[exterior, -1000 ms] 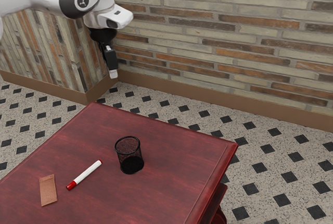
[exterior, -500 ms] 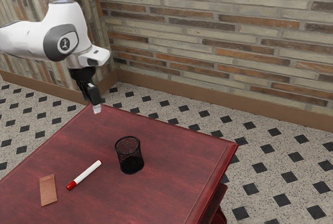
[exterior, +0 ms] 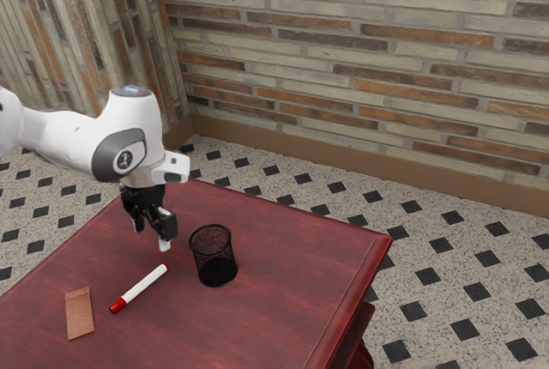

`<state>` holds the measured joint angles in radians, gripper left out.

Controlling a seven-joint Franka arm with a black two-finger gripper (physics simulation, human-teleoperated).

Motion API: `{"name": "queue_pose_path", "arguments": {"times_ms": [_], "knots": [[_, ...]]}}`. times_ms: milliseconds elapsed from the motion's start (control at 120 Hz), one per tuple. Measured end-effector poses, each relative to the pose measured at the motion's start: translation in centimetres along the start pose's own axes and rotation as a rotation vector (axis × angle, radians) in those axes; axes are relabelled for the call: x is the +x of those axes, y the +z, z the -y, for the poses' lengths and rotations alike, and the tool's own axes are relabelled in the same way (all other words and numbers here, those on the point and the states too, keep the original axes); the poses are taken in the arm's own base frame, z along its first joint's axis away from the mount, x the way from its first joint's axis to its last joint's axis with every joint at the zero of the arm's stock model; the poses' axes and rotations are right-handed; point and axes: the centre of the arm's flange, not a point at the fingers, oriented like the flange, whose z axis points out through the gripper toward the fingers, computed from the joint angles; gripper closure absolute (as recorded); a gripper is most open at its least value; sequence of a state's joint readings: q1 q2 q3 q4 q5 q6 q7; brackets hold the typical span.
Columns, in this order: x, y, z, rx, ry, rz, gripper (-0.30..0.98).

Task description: Put the marker into the pen holder.

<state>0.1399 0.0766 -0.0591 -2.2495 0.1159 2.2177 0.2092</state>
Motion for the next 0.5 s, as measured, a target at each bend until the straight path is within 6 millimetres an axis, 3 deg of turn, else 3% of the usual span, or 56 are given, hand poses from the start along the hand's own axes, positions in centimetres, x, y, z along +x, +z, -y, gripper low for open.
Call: {"name": "queue_pose_path", "arguments": {"times_ms": [75,250,500], "knots": [[-0.7,2.1,-0.6,-0.004,-0.036,0.006,0.15],[-0.6,3.4,-0.9,-0.003,-0.112,-0.024,0.38],[-0.6,6.0,-1.1,-0.013,-0.183,0.000,0.49]]}}
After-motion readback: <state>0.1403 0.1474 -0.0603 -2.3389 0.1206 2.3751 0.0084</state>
